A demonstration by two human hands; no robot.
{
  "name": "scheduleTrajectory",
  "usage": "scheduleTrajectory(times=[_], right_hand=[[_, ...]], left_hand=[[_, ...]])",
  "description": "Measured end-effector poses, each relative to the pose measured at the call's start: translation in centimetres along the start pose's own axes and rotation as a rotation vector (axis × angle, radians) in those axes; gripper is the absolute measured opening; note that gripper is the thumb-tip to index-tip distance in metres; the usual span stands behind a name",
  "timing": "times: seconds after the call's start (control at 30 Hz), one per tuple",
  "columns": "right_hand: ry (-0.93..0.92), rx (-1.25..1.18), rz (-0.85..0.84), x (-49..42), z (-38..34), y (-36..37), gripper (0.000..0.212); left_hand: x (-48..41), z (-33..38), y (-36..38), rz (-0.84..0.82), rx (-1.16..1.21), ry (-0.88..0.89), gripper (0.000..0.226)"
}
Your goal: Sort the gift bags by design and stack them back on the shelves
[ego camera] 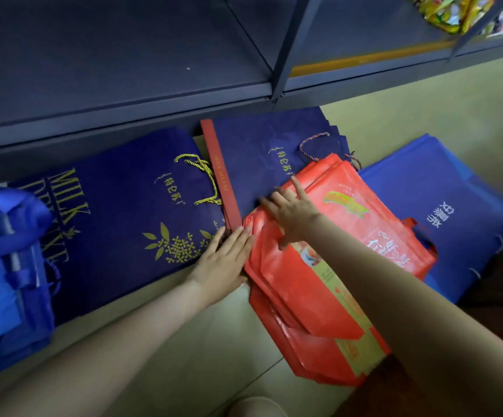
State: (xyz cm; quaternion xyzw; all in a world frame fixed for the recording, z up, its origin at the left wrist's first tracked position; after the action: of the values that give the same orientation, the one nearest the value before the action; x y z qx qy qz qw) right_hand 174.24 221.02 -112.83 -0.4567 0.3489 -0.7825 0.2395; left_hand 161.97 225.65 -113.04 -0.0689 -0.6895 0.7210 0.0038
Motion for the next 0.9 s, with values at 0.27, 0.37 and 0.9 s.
scheduleTrajectory(times=[0.27, 0.37, 0.9], right_hand=[[-0.094, -0.176, 0.125, 5.5, -1.0, 5.6, 0.102], [-0.05, -0.238, 0.035, 6.6, -0.5, 7.4, 0.107], [-0.154, -0.075, -0.119, 5.7, -1.9, 6.7, 0.097]], left_hand=[[-0.7, 3.6, 2.7, -0.067, 0.106, 0.018, 0.09], [-0.6, 6.0, 3.8, -0.109, 0.118, 0.071, 0.079], [-0.9, 5.2, 4.0, -0.191, 0.125, -0.065, 0.088]])
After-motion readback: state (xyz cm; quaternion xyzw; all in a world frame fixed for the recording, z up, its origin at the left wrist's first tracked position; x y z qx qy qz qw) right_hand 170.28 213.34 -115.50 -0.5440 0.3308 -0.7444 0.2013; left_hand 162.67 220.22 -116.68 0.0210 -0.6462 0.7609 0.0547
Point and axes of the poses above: each hand's wrist, its own x-axis away from the middle knuckle, its own y-axis out of the palm, z = x × y, the point moved 10 cm from there along -x, towards the middle knuckle, and after that the axes turned 9 degrees about -y, right-handed, at the moved point
